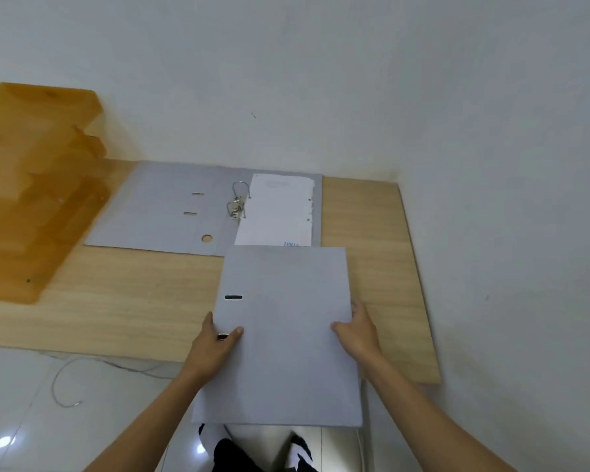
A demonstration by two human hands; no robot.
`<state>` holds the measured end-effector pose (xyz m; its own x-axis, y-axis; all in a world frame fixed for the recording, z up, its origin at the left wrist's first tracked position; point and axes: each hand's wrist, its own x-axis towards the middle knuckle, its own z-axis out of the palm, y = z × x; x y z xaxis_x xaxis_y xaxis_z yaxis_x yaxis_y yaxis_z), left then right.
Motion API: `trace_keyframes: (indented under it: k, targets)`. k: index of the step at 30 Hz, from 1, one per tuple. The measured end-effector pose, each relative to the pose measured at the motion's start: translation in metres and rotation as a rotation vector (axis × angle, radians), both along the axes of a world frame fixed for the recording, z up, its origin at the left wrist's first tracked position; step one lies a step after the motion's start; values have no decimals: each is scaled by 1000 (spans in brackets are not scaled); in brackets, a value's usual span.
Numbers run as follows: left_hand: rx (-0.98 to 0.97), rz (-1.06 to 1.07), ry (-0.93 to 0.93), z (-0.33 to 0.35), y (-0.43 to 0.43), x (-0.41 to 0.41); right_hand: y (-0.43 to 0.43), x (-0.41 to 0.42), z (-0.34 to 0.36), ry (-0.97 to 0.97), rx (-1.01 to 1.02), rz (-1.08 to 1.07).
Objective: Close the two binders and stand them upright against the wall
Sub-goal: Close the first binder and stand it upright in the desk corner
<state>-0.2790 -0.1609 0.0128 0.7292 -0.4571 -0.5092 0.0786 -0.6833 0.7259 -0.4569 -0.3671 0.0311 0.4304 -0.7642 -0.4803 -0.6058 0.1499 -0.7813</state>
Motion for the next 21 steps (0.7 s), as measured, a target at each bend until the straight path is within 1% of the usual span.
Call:
trace_keyframes:
  k: [1,3,6,9,11,13,16,18,21]
  targets:
    - [16,4,6,-2,-1,-3,3,-1,-5,31,-44,40]
    - [28,11,4,-2,-3,-7,11,2,-12,112,-112,201]
    - [44,28,8,-1,-6,-8,28,13,-18,180,-120,508]
    - [67,25,8,-2,-6,-8,40,15,-29,304,-141,724]
    - [81,10,10,-4,-5,-11,43,5,-38,374,-89,758]
    - [82,20,15,-6,-5,-12,44,-5,-45,412,-101,788]
    - [65,64,57,-7,-6,-11,44,-10,-46,394,-110,756]
    - [41,132,134,-10,-6,-3,45,-4,-45,358,-55,693]
    - [-35,254,326,-4,-12,9,52,6,-41,305,46,548]
